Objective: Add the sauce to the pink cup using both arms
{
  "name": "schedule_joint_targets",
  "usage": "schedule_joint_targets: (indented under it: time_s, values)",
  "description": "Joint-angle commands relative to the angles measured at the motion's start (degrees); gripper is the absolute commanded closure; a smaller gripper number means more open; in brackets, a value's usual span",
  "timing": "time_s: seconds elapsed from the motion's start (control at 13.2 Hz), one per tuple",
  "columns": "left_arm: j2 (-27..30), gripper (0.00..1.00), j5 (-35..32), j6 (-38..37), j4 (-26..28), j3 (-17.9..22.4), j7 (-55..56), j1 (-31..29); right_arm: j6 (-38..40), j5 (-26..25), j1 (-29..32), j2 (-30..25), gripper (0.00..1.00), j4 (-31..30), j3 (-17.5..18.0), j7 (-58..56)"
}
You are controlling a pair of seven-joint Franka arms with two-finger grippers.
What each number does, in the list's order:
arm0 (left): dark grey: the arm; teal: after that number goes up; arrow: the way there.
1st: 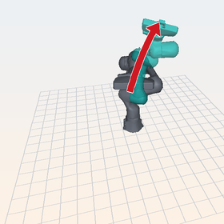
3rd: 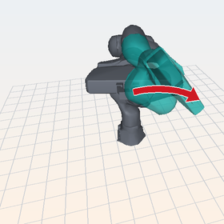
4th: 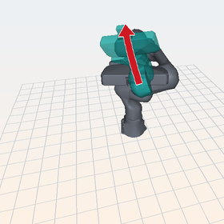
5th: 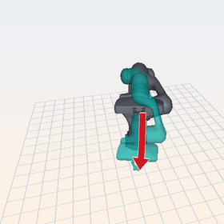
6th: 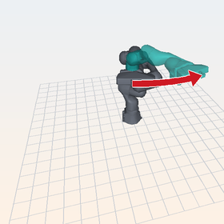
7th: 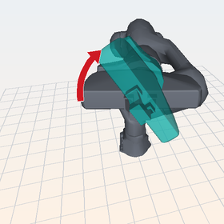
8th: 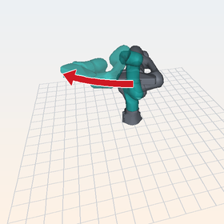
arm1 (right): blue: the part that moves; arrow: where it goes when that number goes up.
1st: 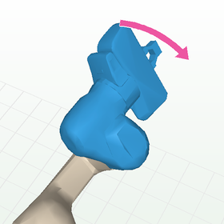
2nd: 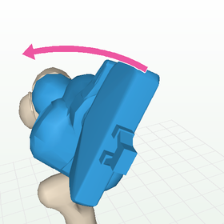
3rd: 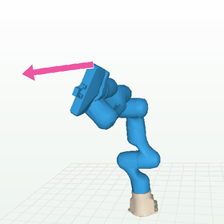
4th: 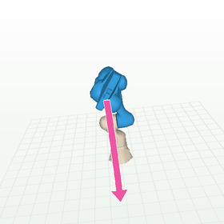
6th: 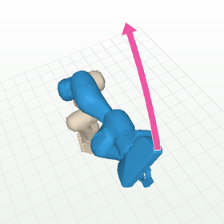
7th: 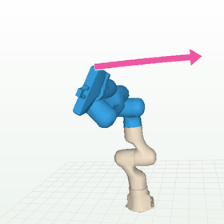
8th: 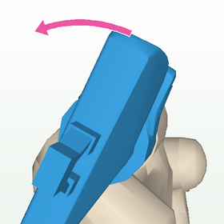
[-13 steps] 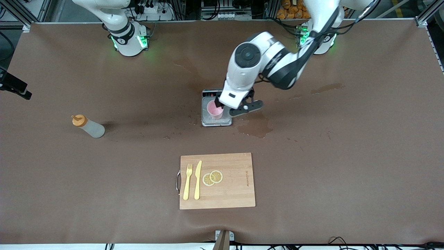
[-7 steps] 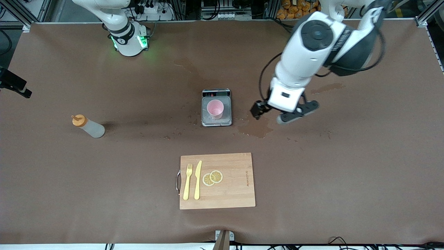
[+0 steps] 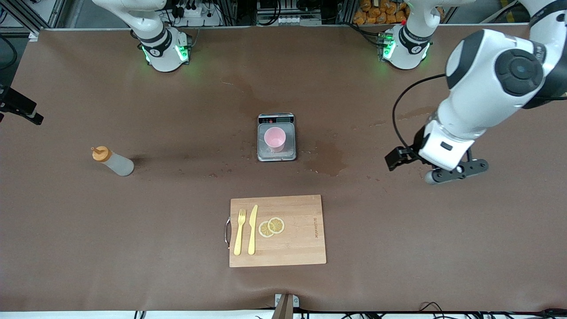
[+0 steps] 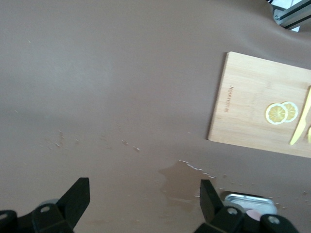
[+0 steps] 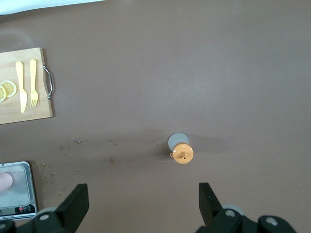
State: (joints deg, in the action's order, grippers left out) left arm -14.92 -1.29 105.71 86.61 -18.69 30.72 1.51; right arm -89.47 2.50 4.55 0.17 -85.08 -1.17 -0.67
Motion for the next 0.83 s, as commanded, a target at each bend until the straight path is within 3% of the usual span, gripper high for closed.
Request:
schedule_joint_targets:
  time_s: [0.0,0.76]
  values:
    - [1.2,0.00,-1.4,-2.6,-0.5,-0.7,-4.1,-2.3,0.5,0.6,0.2,-0.9,0.00,0.0,0.1,0.1]
    - [2.3,0.00,-1.4,-5.9,-1.2,-0.6,-8.0,-4.3,1.4,0.7,0.4,-0.9,0.00,-0.1,-0.1,0.1]
